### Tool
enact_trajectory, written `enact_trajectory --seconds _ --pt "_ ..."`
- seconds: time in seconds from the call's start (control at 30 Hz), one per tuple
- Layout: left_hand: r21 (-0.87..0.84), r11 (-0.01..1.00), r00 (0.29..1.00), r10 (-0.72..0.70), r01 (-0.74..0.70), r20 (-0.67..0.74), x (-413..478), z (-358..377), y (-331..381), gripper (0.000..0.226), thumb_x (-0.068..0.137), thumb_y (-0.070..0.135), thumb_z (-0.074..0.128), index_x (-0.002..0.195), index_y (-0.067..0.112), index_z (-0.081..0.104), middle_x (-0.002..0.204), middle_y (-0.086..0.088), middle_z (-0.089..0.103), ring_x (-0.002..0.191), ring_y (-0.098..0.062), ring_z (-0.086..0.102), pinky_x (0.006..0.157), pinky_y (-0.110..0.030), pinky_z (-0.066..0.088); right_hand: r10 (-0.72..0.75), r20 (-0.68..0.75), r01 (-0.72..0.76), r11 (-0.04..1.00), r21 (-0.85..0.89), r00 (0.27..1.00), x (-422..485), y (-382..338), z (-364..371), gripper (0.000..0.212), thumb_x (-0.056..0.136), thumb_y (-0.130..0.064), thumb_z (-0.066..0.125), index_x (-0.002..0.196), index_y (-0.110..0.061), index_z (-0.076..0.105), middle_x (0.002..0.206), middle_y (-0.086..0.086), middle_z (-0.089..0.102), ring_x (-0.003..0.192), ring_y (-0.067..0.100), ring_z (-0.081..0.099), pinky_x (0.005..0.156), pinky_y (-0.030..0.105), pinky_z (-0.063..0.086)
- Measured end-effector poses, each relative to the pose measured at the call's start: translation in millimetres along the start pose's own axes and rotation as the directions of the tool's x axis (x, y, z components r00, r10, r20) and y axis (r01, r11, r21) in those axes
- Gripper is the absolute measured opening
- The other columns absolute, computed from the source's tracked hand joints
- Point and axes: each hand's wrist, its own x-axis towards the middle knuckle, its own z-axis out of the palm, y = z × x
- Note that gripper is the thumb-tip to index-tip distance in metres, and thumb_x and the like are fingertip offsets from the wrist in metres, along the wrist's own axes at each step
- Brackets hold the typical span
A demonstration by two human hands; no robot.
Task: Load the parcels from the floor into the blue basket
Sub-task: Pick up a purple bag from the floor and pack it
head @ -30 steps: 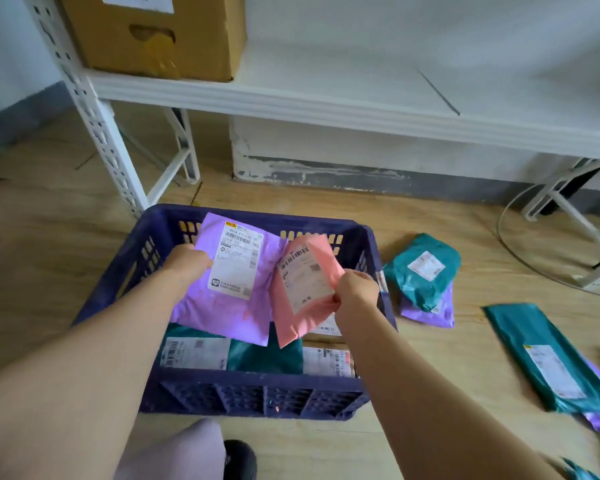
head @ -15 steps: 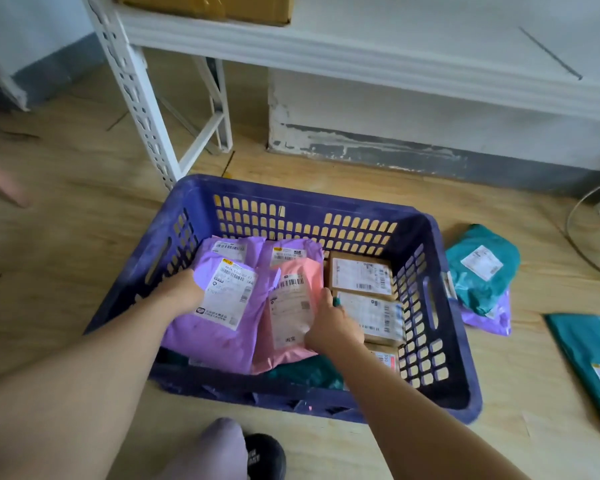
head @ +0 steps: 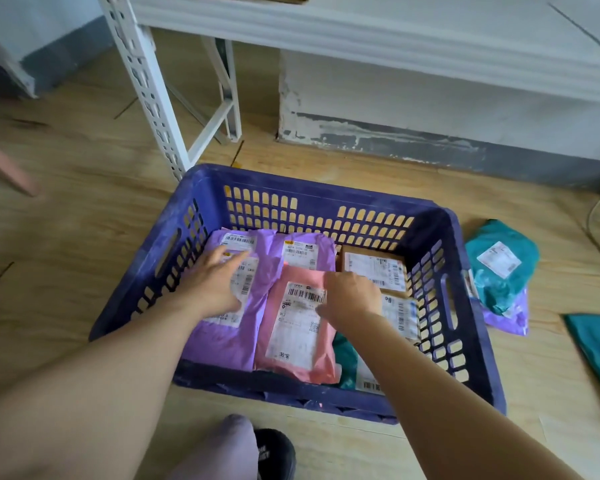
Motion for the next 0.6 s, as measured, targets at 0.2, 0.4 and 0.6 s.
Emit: enact_trajectory --seconds 0.2,0.4,0.6 --pt "0.224 0.965 0.949 0.063 -0.136 0.308 5 14 19 0.119 0.069 0.024 0.081 0.148 0.038 -0.007 0.152 0.008 -0.032 0.143 -0.027 -0.022 0.115 -0.055 0.016 -0.217 0.142 0.211 0.976 0.052 0.966 -7 -12 31 0.094 0.072 -0.056 0.070 0.145 -0.039 0.015 0.153 0.009 0.016 0.128 0.032 0.042 0.096 0.042 0.048" --pt "0.335 0.934 0.919 -0.021 -0.122 0.393 10 23 13 0.138 0.061 0.038 0.085 0.140 0.039 -0.029 0.145 -0.003 -0.045 0.135 -0.034 -0.034 0.114 -0.055 0.000 -0.231 0.098 0.237 0.970 -0.057 0.968 -4 -20 34 0.099 0.069 -0.053 0.075 0.147 -0.025 0.019 0.157 0.011 0.002 0.133 0.032 0.033 0.097 0.042 0.043" --pt "0.328 0.939 0.918 -0.033 -0.108 0.395 13 31 19 0.134 0.063 0.043 0.083 0.142 0.039 -0.025 0.144 -0.002 -0.045 0.134 -0.035 -0.036 0.112 -0.059 0.001 -0.217 0.172 0.214 0.976 0.035 0.961 3 -25 55 0.103 0.066 -0.047 0.080 0.144 -0.015 0.022 0.153 0.016 0.011 0.127 0.031 0.043 0.097 0.038 0.048"
